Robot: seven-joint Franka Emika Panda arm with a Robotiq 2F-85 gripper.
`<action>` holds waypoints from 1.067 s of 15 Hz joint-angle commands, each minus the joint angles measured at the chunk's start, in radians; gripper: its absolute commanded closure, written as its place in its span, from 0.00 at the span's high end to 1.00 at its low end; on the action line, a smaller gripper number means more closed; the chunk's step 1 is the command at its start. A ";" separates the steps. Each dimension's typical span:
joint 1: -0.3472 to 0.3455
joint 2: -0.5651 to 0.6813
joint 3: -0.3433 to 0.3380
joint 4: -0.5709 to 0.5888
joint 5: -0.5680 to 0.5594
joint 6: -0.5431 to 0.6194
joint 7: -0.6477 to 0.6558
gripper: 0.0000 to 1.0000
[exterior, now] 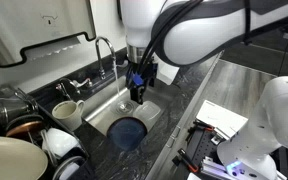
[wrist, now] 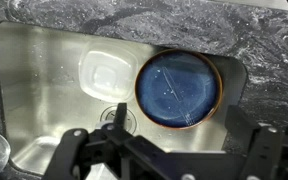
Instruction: Close the tap with the right tap handle
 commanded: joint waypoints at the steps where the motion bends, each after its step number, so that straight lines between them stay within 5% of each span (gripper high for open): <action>1: 0.020 0.002 -0.019 0.002 -0.007 -0.002 0.006 1.00; 5: -0.011 -0.024 -0.042 -0.029 -0.005 0.024 0.077 1.00; 16: -0.236 -0.087 -0.287 -0.139 0.040 0.190 0.239 1.00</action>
